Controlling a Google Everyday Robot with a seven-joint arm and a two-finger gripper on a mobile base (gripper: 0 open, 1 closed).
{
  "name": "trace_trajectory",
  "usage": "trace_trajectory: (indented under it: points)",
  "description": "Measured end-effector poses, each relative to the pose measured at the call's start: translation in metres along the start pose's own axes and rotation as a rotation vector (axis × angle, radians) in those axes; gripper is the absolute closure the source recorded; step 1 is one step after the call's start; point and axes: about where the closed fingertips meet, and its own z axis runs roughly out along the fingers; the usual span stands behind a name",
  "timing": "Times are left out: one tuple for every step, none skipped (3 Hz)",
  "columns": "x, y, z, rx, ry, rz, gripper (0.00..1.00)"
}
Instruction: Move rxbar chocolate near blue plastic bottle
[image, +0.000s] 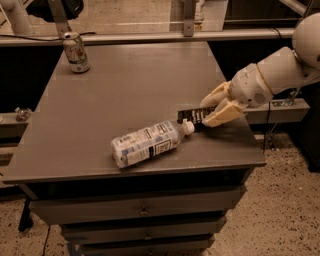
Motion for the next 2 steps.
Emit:
trace_trajectory:
  points:
    - [-0.0033,0.0066,-0.001,-0.028,0.007,-0.058,0.59]
    - [-0.0049,0.0092,-0.0006,-0.039,0.012,-0.09,0.36]
